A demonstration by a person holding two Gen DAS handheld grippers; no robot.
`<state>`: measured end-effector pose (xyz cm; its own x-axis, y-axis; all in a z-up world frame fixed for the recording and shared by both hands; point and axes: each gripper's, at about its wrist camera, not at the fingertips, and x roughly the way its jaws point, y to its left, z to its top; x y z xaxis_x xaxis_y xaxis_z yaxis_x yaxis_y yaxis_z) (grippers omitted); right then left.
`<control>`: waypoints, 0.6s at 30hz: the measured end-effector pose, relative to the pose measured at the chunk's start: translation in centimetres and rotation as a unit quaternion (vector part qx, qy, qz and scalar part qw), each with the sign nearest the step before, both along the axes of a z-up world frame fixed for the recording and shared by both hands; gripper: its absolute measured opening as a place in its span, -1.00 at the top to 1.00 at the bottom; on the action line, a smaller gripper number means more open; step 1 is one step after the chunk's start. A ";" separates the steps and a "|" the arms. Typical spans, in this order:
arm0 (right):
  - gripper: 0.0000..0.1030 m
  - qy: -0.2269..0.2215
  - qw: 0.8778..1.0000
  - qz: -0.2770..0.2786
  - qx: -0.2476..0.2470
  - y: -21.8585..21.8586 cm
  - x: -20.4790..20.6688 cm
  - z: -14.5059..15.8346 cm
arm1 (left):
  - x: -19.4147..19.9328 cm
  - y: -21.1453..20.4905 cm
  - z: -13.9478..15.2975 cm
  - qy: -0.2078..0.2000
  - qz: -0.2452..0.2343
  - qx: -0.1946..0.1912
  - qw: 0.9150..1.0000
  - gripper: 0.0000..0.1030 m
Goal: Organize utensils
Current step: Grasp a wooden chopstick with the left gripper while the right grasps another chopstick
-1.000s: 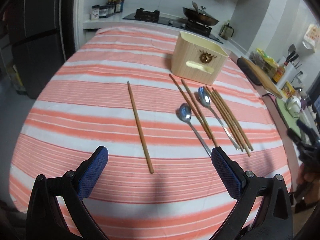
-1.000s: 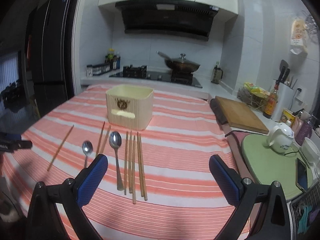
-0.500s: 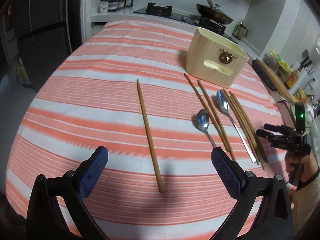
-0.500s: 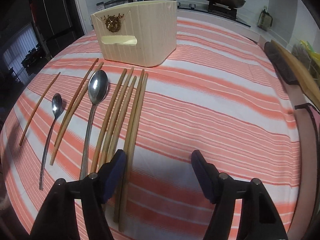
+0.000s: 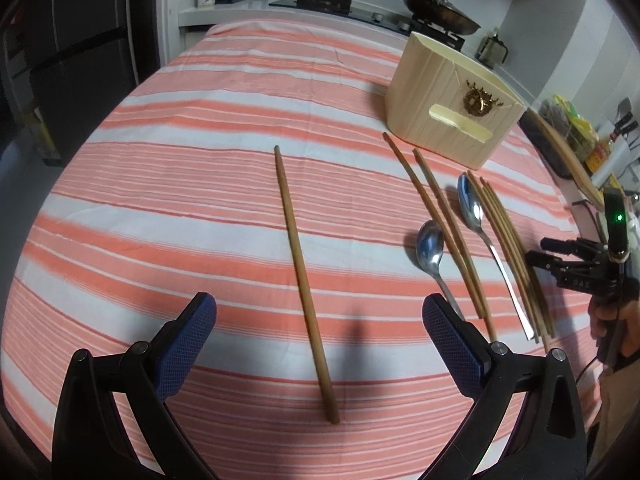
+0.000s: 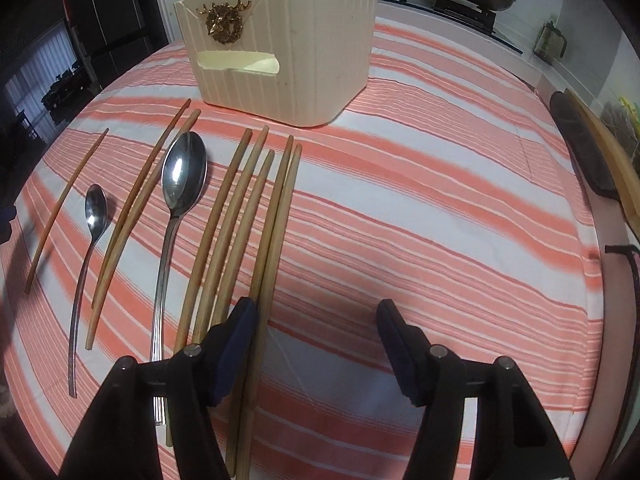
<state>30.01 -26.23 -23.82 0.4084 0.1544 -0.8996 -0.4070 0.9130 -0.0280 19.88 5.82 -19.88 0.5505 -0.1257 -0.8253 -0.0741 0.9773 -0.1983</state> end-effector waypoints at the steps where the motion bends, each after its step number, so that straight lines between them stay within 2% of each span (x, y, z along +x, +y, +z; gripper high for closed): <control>1: -0.22 0.003 1.000 -0.003 -0.001 0.1 0.4 0.0 | 0.2 0.1 -0.1 0.001 0.002 0.000 1.000 -0.99; 4: -0.17 0.026 1.000 0.002 -0.017 0.3 1.1 -0.6 | 0.5 0.3 -0.4 0.004 0.007 0.004 1.000 -0.99; 7: -0.17 0.013 0.999 0.013 -0.034 0.9 0.9 -0.5 | 1.1 0.2 -0.9 0.003 0.003 0.010 1.000 -0.99; 9: -0.13 0.010 0.999 0.007 -0.032 1.0 0.7 -0.5 | 1.7 -0.2 -1.5 0.005 0.001 0.027 1.000 -0.99; 11: 0.37 0.003 1.000 -0.005 -0.027 0.9 0.2 -0.3 | 2.3 -0.6 -2.4 0.011 0.001 0.048 0.999 -0.98; 12: 0.50 -0.002 0.999 -0.012 -0.029 0.8 -0.2 -0.3 | 2.5 -0.7 -2.9 0.017 0.001 0.056 0.998 -0.91; 13: 0.77 -0.004 0.999 -0.020 -0.031 0.6 -0.7 -0.3 | 2.6 -0.8 -3.3 0.023 -0.001 0.060 0.998 -0.74; 14: 0.87 -0.007 0.999 -0.028 -0.031 0.2 -1.2 -0.3 | 2.6 -0.8 -3.7 0.031 -0.003 0.060 0.998 -0.66; 17: 0.87 -0.011 0.999 -0.046 -0.026 -1.1 -3.0 -0.2 | 1.9 -1.2 -3.8 0.025 -0.019 0.080 0.996 -0.45; 18: 0.87 -0.009 0.998 -0.055 -0.025 -1.8 -3.6 -0.2 | 1.6 -1.2 -3.8 0.026 -0.028 0.090 0.995 -0.24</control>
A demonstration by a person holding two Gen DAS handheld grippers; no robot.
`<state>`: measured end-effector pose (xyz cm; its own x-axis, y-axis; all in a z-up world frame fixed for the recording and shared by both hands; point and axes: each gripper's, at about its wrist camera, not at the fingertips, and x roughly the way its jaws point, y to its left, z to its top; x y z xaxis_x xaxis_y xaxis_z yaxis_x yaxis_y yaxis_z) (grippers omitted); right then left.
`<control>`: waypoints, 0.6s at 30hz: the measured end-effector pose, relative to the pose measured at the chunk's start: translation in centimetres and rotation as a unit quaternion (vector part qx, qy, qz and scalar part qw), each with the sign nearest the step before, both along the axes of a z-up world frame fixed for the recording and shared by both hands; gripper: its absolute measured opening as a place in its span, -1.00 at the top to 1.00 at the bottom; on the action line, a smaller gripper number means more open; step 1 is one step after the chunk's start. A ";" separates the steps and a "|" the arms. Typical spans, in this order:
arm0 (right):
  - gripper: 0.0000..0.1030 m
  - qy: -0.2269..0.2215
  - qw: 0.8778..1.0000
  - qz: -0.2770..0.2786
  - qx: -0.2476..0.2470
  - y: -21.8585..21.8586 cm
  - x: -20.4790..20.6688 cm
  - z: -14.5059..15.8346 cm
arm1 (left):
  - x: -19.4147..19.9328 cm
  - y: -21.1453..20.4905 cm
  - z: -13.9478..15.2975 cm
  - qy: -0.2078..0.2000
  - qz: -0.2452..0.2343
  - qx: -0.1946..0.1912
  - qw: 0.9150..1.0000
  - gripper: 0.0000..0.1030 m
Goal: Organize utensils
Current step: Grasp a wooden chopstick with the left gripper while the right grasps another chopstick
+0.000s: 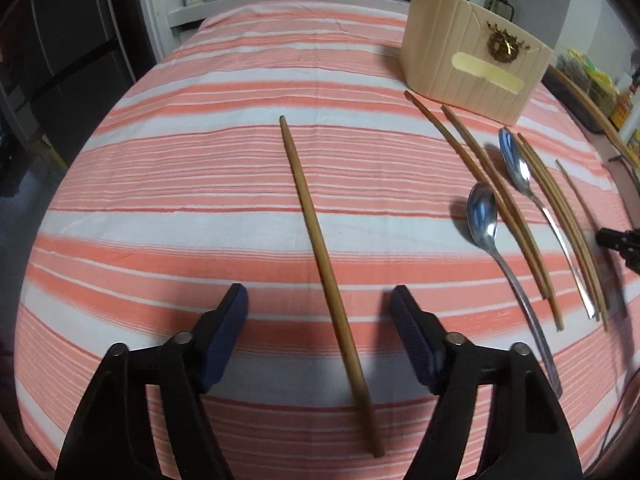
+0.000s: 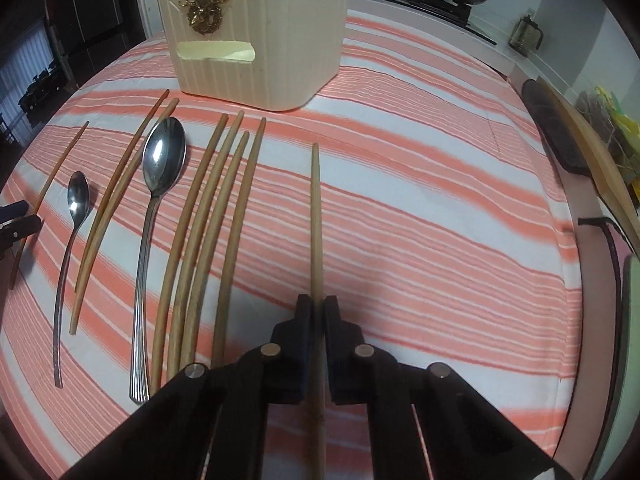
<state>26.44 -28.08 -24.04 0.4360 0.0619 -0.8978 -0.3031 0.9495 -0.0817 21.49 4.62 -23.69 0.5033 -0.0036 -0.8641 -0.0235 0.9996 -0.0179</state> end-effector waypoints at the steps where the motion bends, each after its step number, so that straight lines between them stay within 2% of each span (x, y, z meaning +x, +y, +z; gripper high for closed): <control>1: 0.87 0.003 1.000 -0.010 0.000 -0.8 -0.5 0.0 | -0.3 0.0 0.1 -0.002 -0.011 0.006 1.000 -0.08; 3: 0.87 0.010 1.000 -0.029 -0.003 -2.3 -1.5 0.1 | -0.8 0.6 0.2 0.006 -0.028 0.006 1.000 0.00; 5: 0.87 0.023 0.999 -0.038 0.002 -3.4 -2.2 0.2 | -0.8 1.5 0.4 0.019 -0.038 0.002 0.999 -0.03; 10: 0.80 0.059 0.997 -0.041 0.033 -4.7 -1.3 0.2 | 2.0 3.3 0.8 0.054 -0.063 -0.019 0.996 -0.40; 13: 0.59 0.072 0.996 -0.029 0.043 -4.3 0.6 0.1 | 5.0 3.9 0.2 0.086 -0.073 -0.028 0.993 -0.41; 17: 0.58 0.075 0.996 -0.026 0.047 -3.4 3.9 0.2 | 9.2 4.0 0.2 0.118 -0.075 -0.037 0.990 -0.40; 18: 0.57 0.080 0.995 -0.027 0.051 -3.3 4.8 0.1 | 10.2 4.0 0.3 0.122 -0.072 -0.044 0.989 -0.33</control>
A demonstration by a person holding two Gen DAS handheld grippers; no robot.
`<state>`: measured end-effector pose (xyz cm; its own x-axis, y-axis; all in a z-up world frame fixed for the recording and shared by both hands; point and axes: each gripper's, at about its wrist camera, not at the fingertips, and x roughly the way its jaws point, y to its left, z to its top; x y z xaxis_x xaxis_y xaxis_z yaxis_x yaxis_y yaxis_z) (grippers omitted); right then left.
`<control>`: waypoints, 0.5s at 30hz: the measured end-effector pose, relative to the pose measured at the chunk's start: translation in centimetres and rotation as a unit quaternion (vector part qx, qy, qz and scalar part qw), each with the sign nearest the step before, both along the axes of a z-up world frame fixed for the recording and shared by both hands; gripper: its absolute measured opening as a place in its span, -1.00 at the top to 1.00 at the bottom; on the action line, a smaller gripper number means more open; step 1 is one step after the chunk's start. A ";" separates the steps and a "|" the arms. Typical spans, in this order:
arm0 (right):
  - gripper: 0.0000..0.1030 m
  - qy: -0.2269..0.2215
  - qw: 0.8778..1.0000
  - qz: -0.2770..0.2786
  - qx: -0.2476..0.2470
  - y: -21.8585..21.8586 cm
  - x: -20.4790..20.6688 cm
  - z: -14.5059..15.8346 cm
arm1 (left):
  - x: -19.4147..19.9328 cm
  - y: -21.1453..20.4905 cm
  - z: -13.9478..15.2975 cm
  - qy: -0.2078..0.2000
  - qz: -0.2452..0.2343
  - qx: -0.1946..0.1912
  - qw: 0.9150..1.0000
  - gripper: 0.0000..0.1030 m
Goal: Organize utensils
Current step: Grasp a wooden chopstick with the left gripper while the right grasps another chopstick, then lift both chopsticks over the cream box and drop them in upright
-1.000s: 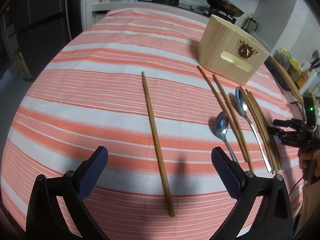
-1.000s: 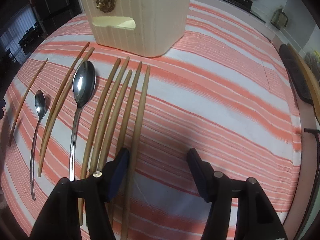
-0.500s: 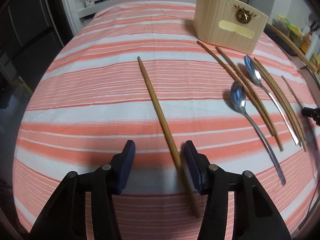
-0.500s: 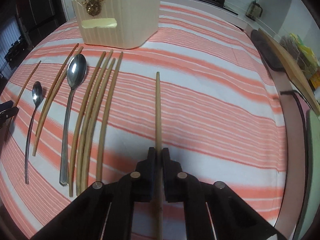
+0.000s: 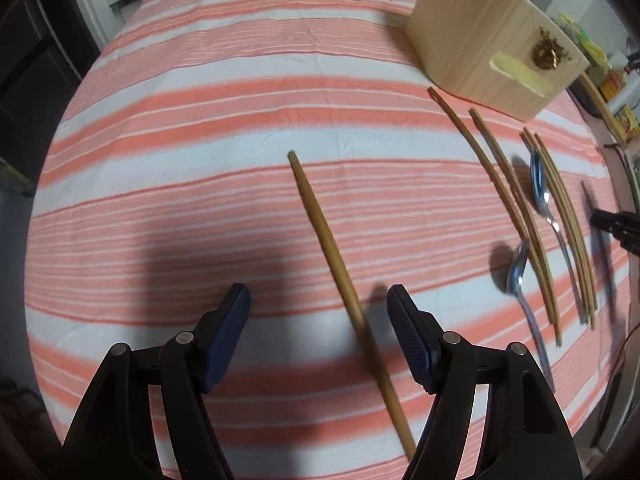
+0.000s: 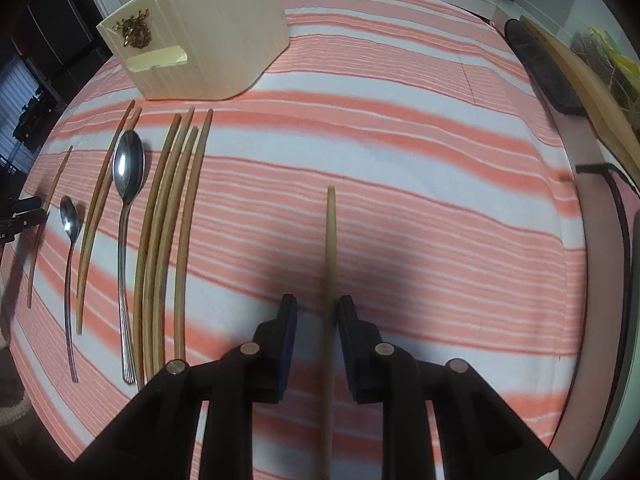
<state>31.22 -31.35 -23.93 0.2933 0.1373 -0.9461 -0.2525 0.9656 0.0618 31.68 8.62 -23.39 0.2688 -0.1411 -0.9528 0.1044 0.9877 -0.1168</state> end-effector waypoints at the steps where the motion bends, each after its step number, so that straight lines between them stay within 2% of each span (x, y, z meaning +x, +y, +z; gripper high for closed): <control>1: 0.61 -0.001 1.000 -0.003 0.001 0.1 0.8 0.0 | 0.9 0.0 0.0 0.003 0.004 -0.006 1.000 -0.02; 2: 0.86 -0.008 1.000 -0.007 -0.005 0.1 1.6 0.1 | 1.6 0.1 0.1 0.003 0.008 -0.004 1.000 0.15; 3: 0.87 -0.010 1.000 -0.011 -0.009 0.1 2.2 0.1 | 2.2 0.0 0.1 -0.001 0.011 0.002 1.000 0.54; 4: 0.87 -0.011 1.000 -0.018 -0.003 0.0 2.7 0.1 | 2.8 0.1 0.1 -0.001 0.014 0.001 1.000 0.82; 7: 0.87 -0.031 0.998 -0.040 0.023 -0.4 2.8 1.0 | 3.0 0.7 0.2 -0.015 0.032 -0.022 0.999 0.90; 9: 0.87 -0.065 0.996 -0.043 0.048 -0.7 1.6 3.0 | 2.1 1.1 1.3 -0.043 0.043 -0.037 0.997 0.92; 15: 0.87 -0.178 0.979 -0.014 0.098 -0.7 -3.9 11.6 | -2.2 1.0 8.5 -0.148 0.027 -0.079 0.985 0.92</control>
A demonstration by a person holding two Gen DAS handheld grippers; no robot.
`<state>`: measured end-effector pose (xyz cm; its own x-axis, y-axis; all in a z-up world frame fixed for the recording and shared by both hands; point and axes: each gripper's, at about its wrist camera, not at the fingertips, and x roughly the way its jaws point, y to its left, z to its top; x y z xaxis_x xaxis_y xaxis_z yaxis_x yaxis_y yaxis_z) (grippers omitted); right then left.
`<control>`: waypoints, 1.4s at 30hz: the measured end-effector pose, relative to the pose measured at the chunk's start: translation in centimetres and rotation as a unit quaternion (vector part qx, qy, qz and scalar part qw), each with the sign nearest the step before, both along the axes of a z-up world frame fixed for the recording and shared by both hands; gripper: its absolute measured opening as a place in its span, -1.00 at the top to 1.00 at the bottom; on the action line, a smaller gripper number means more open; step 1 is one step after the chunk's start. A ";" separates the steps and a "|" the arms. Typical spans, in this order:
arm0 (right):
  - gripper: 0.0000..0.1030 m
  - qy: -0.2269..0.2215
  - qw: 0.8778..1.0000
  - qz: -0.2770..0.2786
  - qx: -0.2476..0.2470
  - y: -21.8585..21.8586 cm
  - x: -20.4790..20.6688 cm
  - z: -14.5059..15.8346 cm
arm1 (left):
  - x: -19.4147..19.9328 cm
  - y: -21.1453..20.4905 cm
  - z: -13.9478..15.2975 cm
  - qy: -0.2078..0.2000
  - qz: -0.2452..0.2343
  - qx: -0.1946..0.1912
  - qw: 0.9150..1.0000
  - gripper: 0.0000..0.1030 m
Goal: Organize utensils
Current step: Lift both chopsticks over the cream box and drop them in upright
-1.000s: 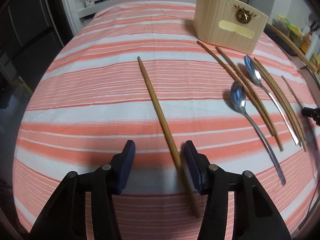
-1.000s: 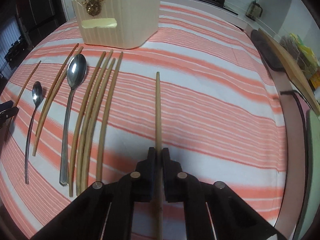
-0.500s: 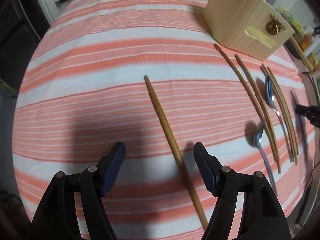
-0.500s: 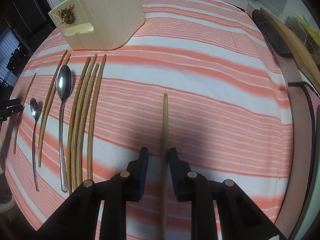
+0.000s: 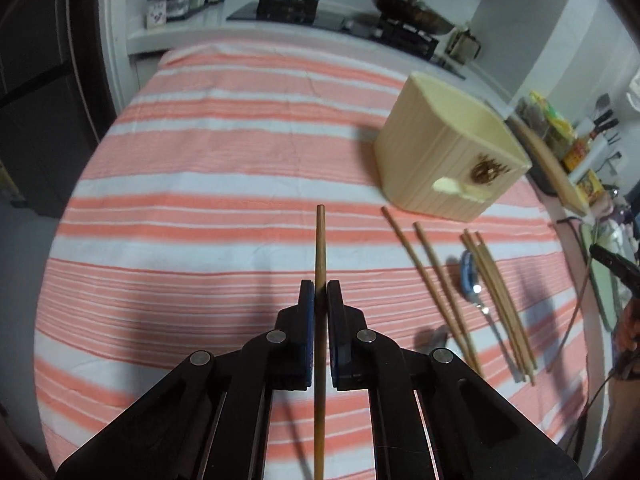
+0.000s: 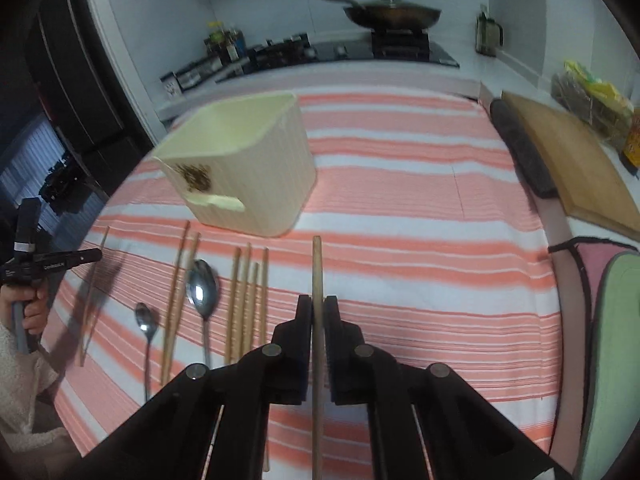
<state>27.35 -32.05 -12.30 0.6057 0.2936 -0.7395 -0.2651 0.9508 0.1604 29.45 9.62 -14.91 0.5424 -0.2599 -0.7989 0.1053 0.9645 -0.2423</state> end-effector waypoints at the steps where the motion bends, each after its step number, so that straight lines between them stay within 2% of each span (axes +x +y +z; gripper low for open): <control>1: 0.87 -0.017 1.000 0.004 0.002 0.1 -0.6 1.3 | -0.5 -0.1 1.3 -0.014 -0.004 -0.007 1.000 0.92; 4: 0.87 -0.067 0.998 0.006 0.005 0.8 -1.6 5.1 | -1.8 -0.5 5.7 -0.062 -0.016 -0.018 0.998 0.92; 7: 0.87 -0.115 0.993 0.000 0.011 1.0 -1.7 8.7 | -1.8 -1.0 11.0 -0.121 -0.027 -0.034 0.992 0.92; 9: 0.87 -0.153 0.988 -0.005 0.014 1.2 -1.1 11.6 | -1.1 -1.4 15.3 -0.165 -0.028 -0.052 0.984 0.92; 12: 0.87 -0.217 0.976 -0.017 0.025 2.4 1.3 16.2 | 1.1 -2.8 21.0 -0.240 -0.020 -0.059 0.969 0.92; 15: 0.87 -0.270 0.962 -0.022 0.034 4.4 4.4 19.7 | 4.5 -5.8 23.8 -0.280 -0.016 -0.043 0.959 0.92; 16: 0.87 -0.283 0.958 -0.021 0.034 5.2 5.4 20.3 | 5.6 -6.9 23.8 -0.280 -0.017 -0.038 0.959 0.92; 18: 0.87 -0.287 0.957 -0.015 0.027 6.9 7.6 20.4 | 8.5 -8.8 22.9 -0.250 -0.027 -0.032 0.967 0.92; 22: 0.87 -0.202 0.979 0.000 0.020 9.7 12.7 16.8 | 13.9 -12.1 18.7 -0.155 -0.052 -0.001 0.987 0.92; 24: 0.87 -0.162 0.987 0.007 -0.002 10.8 14.8 14.1 | 16.1 -12.9 15.8 -0.107 -0.058 0.013 0.993 0.92; 27: 0.87 -0.100 0.995 0.008 -0.013 11.5 17.4 10.0 | 18.1 -13.8 11.8 -0.064 -0.054 0.035 0.996 0.91; 30: 0.87 -0.053 0.999 0.010 0.004 11.5 19.1 6.9 | 18.7 -14.2 9.4 -0.045 -0.051 0.031 0.997 0.90; 32: 0.80 -0.052 0.998 0.005 0.023 11.1 19.0 5.9 | 18.4 -14.2 9.0 -0.039 -0.046 0.021 0.998 0.65; 33: 0.71 -0.056 0.998 0.003 0.032 11.0 18.8 5.8 | 18.0 -13.9 9.1 -0.038 -0.050 0.011 0.998 0.36; 34: 0.46 -0.061 0.997 0.003 0.043 10.8 18.5 6.0 | 17.4 -13.7 9.4 -0.045 -0.057 0.002 0.997 0.13; 35: 0.25 -0.071 0.996 0.003 0.053 10.6 17.8 6.5 | 16.5 -13.3 10.0 -0.054 -0.065 -0.003 0.996 0.05; 36: 0.16 -0.087 0.994 0.003 0.059 10.2 16.8 7.1 | 15.5 -12.9 10.5 -0.064 -0.074 -0.001 0.995 -0.08; 39: 0.08 -0.127 0.991 0.013 0.047 8.9 13.4 8.6 | 11.4 -11.5 10.8 -0.084 -0.091 0.025 0.992 -0.36; 40: -0.03 -0.136 0.990 0.013 0.036 8.4 12.1 8.8 | 9.6 -10.8 10.3 -0.087 -0.093 0.035 0.991 -0.47; 42: -0.16 -0.144 0.989 0.014 0.012 7.2 9.1 7.8 | 6.1 -9.4 8.3 -0.084 -0.095 0.054 0.990 -0.52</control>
<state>36.40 -24.88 -4.53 0.7819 0.3282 -0.5300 -0.3293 0.9393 0.0959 35.56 0.26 -6.66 0.6187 -0.2886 -0.7307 0.3177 0.9426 -0.1033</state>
